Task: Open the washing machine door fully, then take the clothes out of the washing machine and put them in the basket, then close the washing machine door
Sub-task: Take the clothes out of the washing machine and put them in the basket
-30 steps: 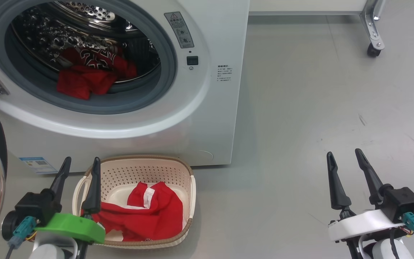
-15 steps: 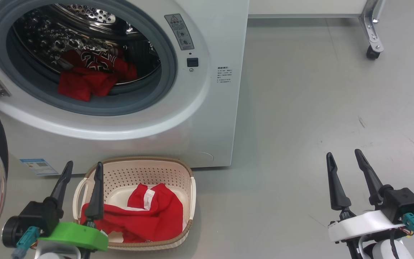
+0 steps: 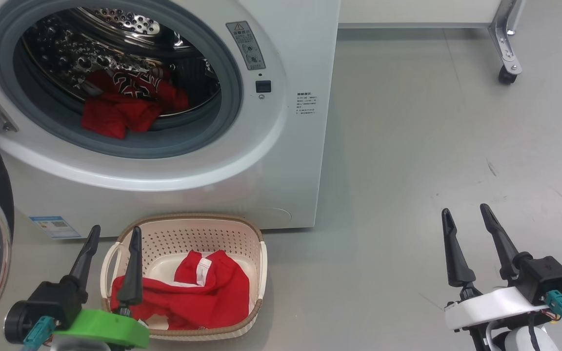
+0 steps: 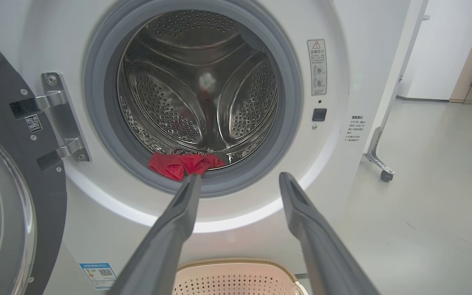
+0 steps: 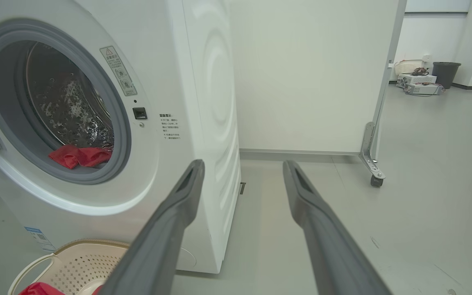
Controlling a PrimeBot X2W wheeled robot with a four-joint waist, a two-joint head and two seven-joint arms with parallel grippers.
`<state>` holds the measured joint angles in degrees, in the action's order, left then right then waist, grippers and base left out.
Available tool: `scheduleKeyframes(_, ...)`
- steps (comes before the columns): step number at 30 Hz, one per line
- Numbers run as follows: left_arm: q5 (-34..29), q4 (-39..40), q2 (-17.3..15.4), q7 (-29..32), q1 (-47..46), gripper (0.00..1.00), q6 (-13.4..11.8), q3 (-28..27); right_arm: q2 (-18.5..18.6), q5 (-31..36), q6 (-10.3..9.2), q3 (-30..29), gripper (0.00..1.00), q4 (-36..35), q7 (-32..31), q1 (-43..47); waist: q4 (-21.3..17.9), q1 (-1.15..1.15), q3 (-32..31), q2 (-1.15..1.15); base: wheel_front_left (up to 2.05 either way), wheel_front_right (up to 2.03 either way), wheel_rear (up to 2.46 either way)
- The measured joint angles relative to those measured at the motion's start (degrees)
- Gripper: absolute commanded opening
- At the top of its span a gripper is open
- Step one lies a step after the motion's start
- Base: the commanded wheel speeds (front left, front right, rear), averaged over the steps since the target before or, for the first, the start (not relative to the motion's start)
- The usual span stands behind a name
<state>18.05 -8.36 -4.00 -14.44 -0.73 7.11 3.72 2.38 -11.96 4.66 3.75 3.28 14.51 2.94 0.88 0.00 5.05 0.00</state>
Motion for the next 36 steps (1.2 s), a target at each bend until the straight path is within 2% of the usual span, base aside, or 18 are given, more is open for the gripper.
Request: scheduleKeyframes(36, -1.42, 1.78, 0.87, 0.0, 1.07, 1.0, 0.0, -0.6, -0.02, 0.6, 0.34, 0.59, 1.0, -0.16, -0.01, 0.16, -1.2, 0.0, 0.53, 0.0, 0.0, 0.0, 0.0)
